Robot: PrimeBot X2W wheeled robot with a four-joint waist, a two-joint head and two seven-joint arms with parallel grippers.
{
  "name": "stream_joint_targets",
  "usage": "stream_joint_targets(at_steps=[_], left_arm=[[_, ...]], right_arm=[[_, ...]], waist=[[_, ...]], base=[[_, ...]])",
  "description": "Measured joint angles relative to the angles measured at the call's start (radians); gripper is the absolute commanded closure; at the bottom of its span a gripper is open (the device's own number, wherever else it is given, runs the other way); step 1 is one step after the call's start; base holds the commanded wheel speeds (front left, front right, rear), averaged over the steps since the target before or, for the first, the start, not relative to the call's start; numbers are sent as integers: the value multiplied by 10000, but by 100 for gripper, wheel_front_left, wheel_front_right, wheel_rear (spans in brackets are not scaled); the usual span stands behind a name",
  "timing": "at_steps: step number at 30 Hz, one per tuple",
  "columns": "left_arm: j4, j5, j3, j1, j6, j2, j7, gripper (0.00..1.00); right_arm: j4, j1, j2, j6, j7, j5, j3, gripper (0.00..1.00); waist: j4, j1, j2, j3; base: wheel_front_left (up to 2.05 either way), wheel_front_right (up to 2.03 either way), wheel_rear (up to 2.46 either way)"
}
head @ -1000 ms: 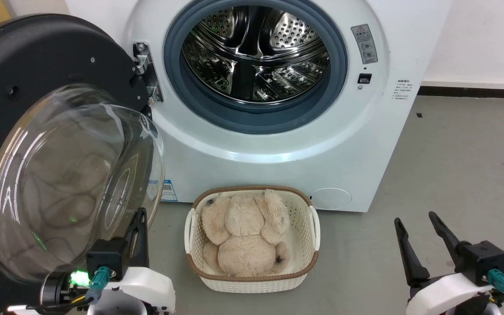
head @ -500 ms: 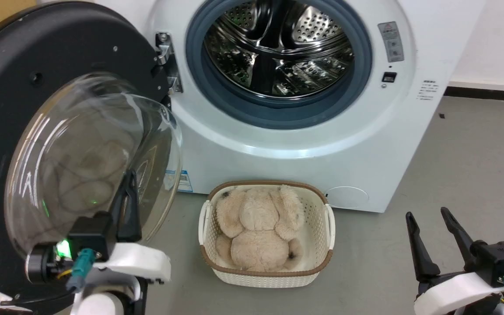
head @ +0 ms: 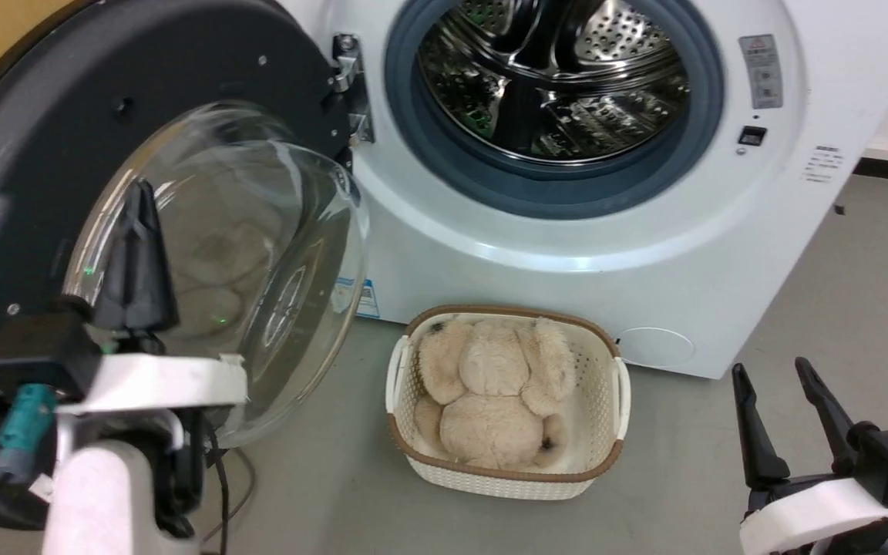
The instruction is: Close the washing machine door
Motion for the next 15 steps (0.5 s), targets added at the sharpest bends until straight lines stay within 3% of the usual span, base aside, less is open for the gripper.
stream_joint_targets(at_steps=[15], left_arm=[[-282,-832,1467,-1485,-539,159,-284,100]], right_arm=[[-10,-2,2,0,-309,163,-347,0]], waist=[[955,0,0,139]], base=[[0,0,0]])
